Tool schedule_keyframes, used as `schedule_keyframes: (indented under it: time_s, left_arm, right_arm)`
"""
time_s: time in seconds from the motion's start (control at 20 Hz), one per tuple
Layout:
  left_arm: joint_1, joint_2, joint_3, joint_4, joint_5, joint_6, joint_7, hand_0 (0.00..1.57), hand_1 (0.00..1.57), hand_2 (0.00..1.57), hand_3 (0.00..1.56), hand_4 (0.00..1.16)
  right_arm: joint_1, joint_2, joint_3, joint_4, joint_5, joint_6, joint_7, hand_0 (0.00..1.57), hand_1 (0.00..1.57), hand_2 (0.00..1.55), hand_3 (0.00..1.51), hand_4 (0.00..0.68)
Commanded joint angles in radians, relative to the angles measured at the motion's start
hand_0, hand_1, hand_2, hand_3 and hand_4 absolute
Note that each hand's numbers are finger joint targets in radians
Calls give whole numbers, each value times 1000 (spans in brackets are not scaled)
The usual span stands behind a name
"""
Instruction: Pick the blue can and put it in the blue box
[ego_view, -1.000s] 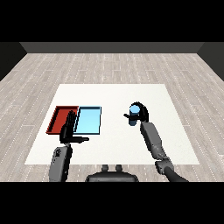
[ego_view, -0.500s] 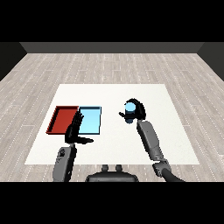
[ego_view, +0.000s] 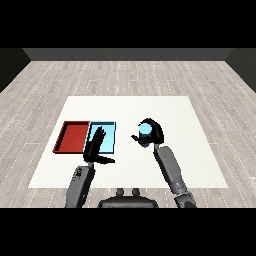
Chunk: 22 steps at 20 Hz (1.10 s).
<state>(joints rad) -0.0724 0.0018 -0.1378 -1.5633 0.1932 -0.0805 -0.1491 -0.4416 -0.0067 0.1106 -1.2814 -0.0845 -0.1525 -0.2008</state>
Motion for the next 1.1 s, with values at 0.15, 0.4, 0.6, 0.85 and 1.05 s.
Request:
schedule_keyframes:
  time_s: [0.15, 0.4, 0.6, 0.85, 1.05]
  left_arm:
    - [-128, -2, -130, 103, 18, 172, 44, 0, 0, 0, 0, 0]
    - [-179, -2, -199, 209, 11, 237, -13, 0, 0, 0, 0, 0]
    - [-177, -2, -235, 219, -24, 243, -28, 0, 0, 0, 0, 0]
    - [-230, -2, -279, 238, 4, 307, 22, 0, 0, 0, 0, 0]
    - [-266, -2, -247, 353, 79, 261, -59, 0, 0, 0, 0, 0]
  right_arm:
    - [48, -4, 38, -50, 8, 17, 1, 1445, 1445, 1463, 1433, 608]
    - [-29, 7, 114, -71, 15, -67, 73, 1434, 1434, 1453, 1436, 607]
    - [-4, 7, 195, -62, -13, -111, 29, 1436, 1436, 1454, 1427, 614]
    - [-32, 7, 191, -26, -7, -90, -1, 1420, 1420, 1458, 1426, 615]
    - [-9, 7, 170, -74, -1, -58, 28, 1432, 1432, 1464, 1425, 608]
